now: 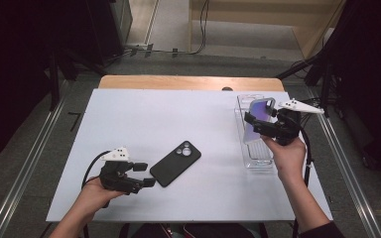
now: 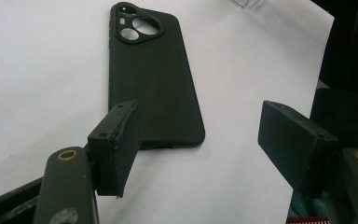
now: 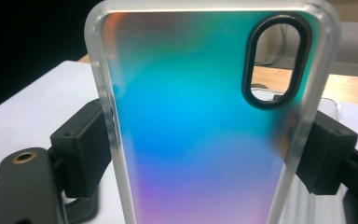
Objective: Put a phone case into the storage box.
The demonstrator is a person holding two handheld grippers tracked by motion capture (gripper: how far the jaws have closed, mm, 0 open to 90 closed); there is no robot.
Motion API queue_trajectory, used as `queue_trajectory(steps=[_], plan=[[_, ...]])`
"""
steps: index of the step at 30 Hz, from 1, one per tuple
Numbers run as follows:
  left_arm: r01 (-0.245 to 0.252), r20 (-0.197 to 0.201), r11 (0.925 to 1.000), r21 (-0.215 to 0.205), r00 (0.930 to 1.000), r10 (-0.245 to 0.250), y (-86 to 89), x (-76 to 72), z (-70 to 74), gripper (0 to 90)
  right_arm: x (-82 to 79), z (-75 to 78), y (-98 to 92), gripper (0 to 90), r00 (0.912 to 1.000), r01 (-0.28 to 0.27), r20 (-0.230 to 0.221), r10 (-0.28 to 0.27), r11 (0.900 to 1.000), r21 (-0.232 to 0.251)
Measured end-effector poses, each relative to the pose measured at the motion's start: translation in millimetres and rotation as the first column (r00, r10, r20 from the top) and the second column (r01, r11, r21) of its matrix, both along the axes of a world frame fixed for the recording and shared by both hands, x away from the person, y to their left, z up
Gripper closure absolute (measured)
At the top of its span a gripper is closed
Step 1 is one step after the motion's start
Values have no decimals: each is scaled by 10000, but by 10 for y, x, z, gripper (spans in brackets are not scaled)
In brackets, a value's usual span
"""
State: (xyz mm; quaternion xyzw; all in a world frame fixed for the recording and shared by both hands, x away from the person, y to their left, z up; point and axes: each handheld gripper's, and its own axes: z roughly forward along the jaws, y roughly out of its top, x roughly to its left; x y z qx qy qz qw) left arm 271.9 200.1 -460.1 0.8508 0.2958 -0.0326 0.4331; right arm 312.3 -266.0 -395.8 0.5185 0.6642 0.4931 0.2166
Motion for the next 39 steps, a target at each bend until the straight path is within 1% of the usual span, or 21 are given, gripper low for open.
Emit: queue_trajectory(steps=[1, 3, 4, 8, 11, 14, 17, 20, 21, 26, 29, 33, 35, 36, 37, 39], plan=[[-19, -8, 10000, -13, 10000, 19, 1, 2, 0, 297, 29, -10, 2, 157, 9999, 100, 21, -100, 9999, -14], [-25, -10, 10000, -13, 10000, 25, 7, 7, -2, 297, 84, -21, 11, 157, 9991, 414, 133, -411, 9988, -245], [-41, -31, 10000, -6, 10000, 41, 8, 8, -4, 297, 112, -22, 13, 157, 9982, 582, 155, -577, 9979, -283], [-46, -56, 10000, 10, 10000, 46, 8, 10, -11, 298, 250, -26, 1, 157, 9950, 959, 302, -951, 9951, -232], [-66, -35, 10000, -38, 10000, 66, 9, 11, -9, 298, 365, -38, -13, 157, 9921, 1219, 319, -1210, 9922, -272], [-35, -3, 10000, -38, 10000, 35, 5, 9, -6, 298, 475, -63, -19, 157, 9901, 1386, 226, -1382, 9902, -152], [-15, -23, 10000, -47, 10000, 15, 4, 7, -6, 298, 589, -94, -12, 157, 9875, 1569, 205, -1564, 9872, -280], [-57, -40, 9999, -103, 10000, 56, 12, 9, -6, 298, 688, -136, -31, 157, 9821, 1881, 173, -1877, 9818, -248], [-60, -72, 9999, -162, 10000, 59, 15, 11, -9, 298, 716, -150, -41, 157, 9797, 1999, 199, -1994, 9793, -318], [-25, -108, 9999, -162, 9999, 24, 14, 14, -17, 299, 853, -236, -73, 157, 9728, 2306, 329, -2295, 9723, -380], [-29, -117, 9998, -185, 9999, 27, 14, 15, -17, 299, 934, -305, -90, 157, 9684, 2481, 364, -2469, 9681, -337], [-32, -147, 9998, -189, 9999, 29, 23, 18, -19, 299, 1047, -404, -111, 157, 9660, 2584, 134, -2582, 9659, -153], [-37, -144, 9999, -167, 9999, 35, 24, 16, -24, 299, 1095, -445, -112, 157, 9622, 2723, 136, -2720, 9615, -377], [-35, -155, 9998, -179, 9999, 32, 25, 13, -25, 299, 1118, -465, -113, 157, 9606, 2777, 171, -2772, 9598, -412], [-30, -170, 9998, -174, 9999, 27, 27, 11, -25, 299, 1143, -484, -118, 157, 9594, 2820, 136, -2817, 9582, -473], [-38, -166, 9998, -183, 9999, 35, 30, 6, -27, 299, 1197, -522, -128, 157, 9575, 2882, 22, -2884, 9565, -448]])
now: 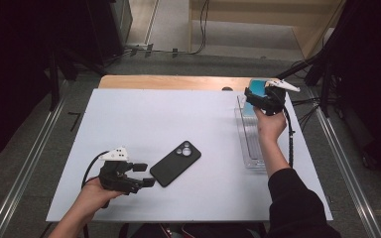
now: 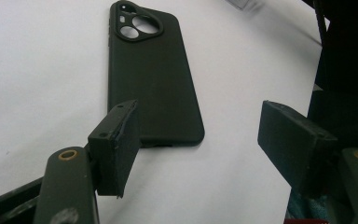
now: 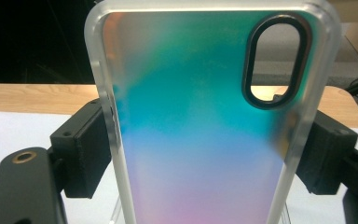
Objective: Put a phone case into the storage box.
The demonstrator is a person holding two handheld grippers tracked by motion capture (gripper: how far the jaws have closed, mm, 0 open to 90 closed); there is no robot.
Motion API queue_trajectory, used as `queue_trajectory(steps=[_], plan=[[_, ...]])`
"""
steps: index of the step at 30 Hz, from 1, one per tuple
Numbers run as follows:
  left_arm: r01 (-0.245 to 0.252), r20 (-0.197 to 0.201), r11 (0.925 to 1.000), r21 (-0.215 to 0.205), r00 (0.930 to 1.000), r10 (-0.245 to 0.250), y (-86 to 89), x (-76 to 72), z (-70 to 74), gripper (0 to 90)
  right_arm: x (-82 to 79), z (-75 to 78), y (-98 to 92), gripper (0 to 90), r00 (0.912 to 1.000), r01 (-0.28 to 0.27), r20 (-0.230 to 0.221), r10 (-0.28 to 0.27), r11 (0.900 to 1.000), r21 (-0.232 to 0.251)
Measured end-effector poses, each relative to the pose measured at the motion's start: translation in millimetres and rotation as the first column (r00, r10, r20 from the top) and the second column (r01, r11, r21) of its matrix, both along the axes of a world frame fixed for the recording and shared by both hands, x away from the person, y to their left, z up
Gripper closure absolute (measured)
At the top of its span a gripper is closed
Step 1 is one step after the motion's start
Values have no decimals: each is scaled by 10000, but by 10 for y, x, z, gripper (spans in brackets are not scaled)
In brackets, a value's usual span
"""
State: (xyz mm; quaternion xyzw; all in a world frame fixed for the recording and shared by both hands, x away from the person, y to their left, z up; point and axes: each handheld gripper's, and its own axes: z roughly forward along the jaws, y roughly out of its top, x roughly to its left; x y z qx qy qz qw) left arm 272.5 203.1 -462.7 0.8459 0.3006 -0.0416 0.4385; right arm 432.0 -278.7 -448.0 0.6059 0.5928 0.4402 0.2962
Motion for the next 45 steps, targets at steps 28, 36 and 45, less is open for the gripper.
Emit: queue_trajectory(steps=[28, 36, 45], plan=[[-26, -99, 10000, -81, 9999, 25, 22, 7, -20, 299, 373, -281, 135, 156, 9992, 136, -363, -153, 9988, -471], [-11, -116, 10000, -72, 9999, 10, 21, 9, -23, 299, 377, -293, 161, 152, 9996, 90, -274, -108, 9978, -664], [17, -98, 10000, -51, 10000, -18, 8, 10, -24, 299, 384, -302, 204, 148, 9998, 93, -184, -112, 9945, -1041]])
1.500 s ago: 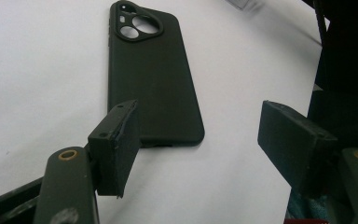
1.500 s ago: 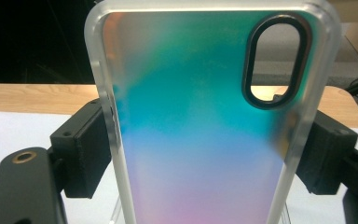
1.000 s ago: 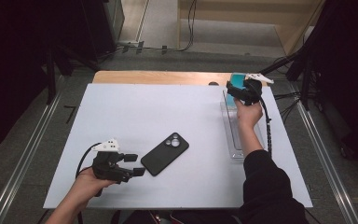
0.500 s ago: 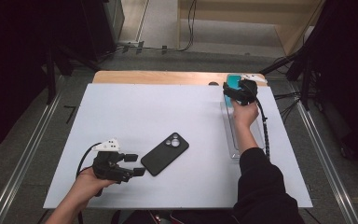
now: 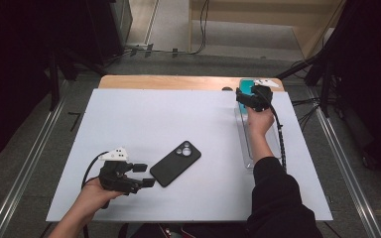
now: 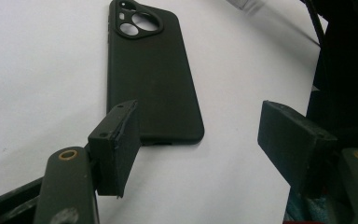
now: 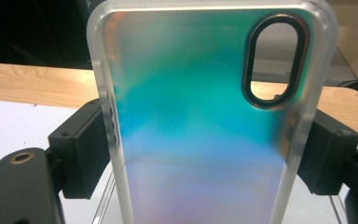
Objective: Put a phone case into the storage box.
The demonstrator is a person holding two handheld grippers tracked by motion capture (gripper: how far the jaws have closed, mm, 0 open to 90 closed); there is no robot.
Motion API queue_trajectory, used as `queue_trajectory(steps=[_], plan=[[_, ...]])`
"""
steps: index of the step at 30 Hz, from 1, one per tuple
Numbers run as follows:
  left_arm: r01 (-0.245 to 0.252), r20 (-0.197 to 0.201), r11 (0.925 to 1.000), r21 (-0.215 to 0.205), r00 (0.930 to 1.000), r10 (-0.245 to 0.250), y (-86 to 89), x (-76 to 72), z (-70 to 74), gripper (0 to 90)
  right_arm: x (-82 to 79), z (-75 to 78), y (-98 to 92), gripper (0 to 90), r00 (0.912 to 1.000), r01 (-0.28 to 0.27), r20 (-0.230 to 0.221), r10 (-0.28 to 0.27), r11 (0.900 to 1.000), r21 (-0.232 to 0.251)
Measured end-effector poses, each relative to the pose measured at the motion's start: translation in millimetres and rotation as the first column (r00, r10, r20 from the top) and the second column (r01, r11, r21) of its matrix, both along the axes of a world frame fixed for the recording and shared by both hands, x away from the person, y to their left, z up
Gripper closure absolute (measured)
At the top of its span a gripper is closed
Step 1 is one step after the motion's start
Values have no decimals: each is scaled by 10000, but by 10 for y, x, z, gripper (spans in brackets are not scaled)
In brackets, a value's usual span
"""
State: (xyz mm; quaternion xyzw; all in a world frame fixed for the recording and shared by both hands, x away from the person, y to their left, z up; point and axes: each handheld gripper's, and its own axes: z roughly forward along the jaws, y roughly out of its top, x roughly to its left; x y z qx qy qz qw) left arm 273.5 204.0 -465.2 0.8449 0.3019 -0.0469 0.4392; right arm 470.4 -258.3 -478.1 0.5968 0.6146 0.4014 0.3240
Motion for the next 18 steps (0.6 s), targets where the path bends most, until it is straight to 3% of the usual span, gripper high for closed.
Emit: queue_trajectory(steps=[18], plan=[[-50, -60, 10000, -26, 10000, 50, 3, 7, -1, 299, 49, -5, -28, 126, 9993, 26, -385, -18, 9998, 204]])
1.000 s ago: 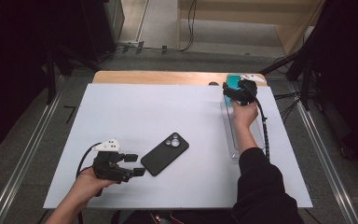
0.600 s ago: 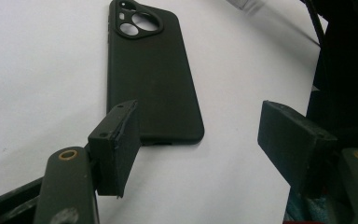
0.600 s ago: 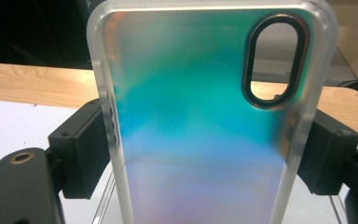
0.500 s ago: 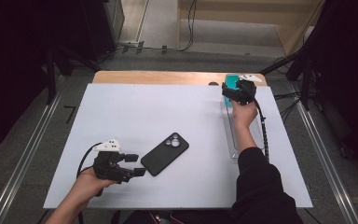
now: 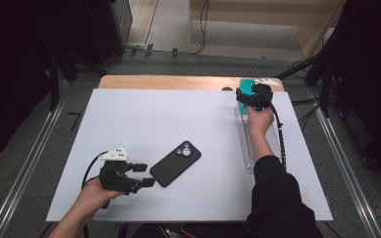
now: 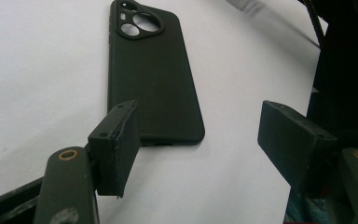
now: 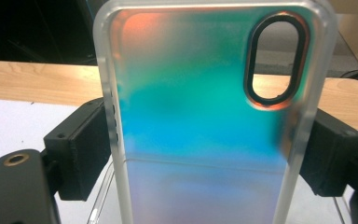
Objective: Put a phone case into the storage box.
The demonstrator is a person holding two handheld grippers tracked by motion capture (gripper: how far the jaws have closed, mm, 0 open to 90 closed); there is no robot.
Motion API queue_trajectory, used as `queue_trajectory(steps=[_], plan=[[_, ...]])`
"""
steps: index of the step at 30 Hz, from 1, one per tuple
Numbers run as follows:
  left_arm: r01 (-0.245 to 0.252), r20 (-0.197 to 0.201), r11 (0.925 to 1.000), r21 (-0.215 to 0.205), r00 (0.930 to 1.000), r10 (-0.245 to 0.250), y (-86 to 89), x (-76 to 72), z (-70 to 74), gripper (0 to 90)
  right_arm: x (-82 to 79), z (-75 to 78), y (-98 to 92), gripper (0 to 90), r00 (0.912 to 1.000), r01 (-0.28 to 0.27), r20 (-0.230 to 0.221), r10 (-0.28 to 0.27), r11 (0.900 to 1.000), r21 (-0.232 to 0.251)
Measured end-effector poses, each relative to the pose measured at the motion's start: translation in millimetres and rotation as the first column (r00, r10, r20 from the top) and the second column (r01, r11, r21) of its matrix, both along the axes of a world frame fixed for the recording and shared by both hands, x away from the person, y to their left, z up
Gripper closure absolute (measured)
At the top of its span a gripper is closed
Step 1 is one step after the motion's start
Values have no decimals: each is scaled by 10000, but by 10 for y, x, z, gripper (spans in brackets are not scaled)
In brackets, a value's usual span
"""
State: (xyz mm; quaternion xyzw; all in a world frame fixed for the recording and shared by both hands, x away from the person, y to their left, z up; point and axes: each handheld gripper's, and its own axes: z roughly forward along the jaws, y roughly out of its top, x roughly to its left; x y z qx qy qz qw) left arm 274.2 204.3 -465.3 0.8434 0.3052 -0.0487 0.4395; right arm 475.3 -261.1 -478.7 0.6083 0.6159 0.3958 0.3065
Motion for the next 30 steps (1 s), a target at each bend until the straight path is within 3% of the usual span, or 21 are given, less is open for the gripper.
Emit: queue_trajectory(steps=[11, 17, 23, 26, 30], plan=[[-9, -3, 10000, -13, 10000, 9, 4, 3, 2, 299, 16, -2, -5, 122, 10000, -70, -51, 70, 10000, -17], [-76, -9, 10000, -7, 10000, 76, 7, 9, -1, 299, 8, 28, -14, 113, 9998, -85, -174, 88, 9998, 199], [-149, -22, 9999, -8, 9999, 149, 1, 17, -5, 298, -45, 131, -37, 112, 9995, -20, -300, 33, 9991, 432], [-217, -70, 9998, 8, 9997, 217, -3, 21, -4, 298, -87, 199, -53, 112, 9995, -147, -287, 157, 9993, 341], [-327, -86, 9994, -105, 9994, 326, -3, 29, 9, 298, -159, 303, -79, 112, 9983, -392, -414, 417, 9976, 578]])
